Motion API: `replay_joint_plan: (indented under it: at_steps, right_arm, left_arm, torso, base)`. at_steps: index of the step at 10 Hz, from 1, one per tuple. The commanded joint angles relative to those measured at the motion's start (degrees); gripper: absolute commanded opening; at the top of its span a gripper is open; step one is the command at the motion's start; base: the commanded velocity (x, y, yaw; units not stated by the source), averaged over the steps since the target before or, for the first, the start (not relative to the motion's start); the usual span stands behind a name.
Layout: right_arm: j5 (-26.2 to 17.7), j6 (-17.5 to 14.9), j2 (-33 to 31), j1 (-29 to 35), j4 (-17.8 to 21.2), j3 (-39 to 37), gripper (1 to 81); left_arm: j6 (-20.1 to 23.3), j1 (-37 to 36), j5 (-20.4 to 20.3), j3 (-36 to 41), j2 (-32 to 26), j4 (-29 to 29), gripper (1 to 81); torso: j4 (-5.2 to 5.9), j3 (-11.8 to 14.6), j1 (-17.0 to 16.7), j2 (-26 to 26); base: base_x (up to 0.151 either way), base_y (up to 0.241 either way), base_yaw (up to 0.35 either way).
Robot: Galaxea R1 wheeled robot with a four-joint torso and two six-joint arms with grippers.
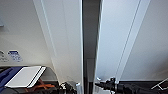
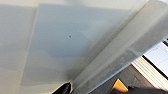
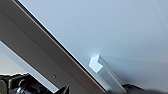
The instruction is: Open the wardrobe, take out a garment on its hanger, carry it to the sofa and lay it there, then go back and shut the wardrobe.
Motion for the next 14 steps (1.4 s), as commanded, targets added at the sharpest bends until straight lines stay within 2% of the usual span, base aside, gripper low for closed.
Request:
replay_joint_plan:
  at_steps: [1, 7, 10, 14]
  right_arm:
    - [-3.7, 2.3, -8.1, -4.3, -4.2, 14.0, 81.1]
    - [7.9, 2.3, -23.2, -11.9, -8.7, 23.4, 81.1]
    - [13.3, 2.4, -28.3, -15.5, -10.1, 24.2, 81.1]
    - [19.2, 2.9, -34.8, -18.3, -10.1, 24.2, 81.1]
  left_arm:
    - [-0.5, 0.1, 3.3, 10.8, -3.2, -1.8, 81.1]
    - [0.6, 7.6, -4.7, 22.3, -20.7, -0.6, 81.1]
    - [0.7, 11.0, -8.4, 23.7, -25.8, -0.1, 81.1]
    - [0.6, 16.3, -16.0, 23.2, -31.7, -0.1, 81.1]
  torso:
    - [0.00, 0.0, 0.0, 0.0]
    - [0.00, 0.1, 0.0, 0.0]
    - [0.00, 0.1, 0.0, 0.0]
    - [0.00, 0.1, 0.0, 0.0]
  base:
    - [0.000, 0.000, 0.000]
    - [0.000, 0.000, 0.000]
    - [0.000, 0.000, 0.000]
    - [0.000, 0.000, 0.000]
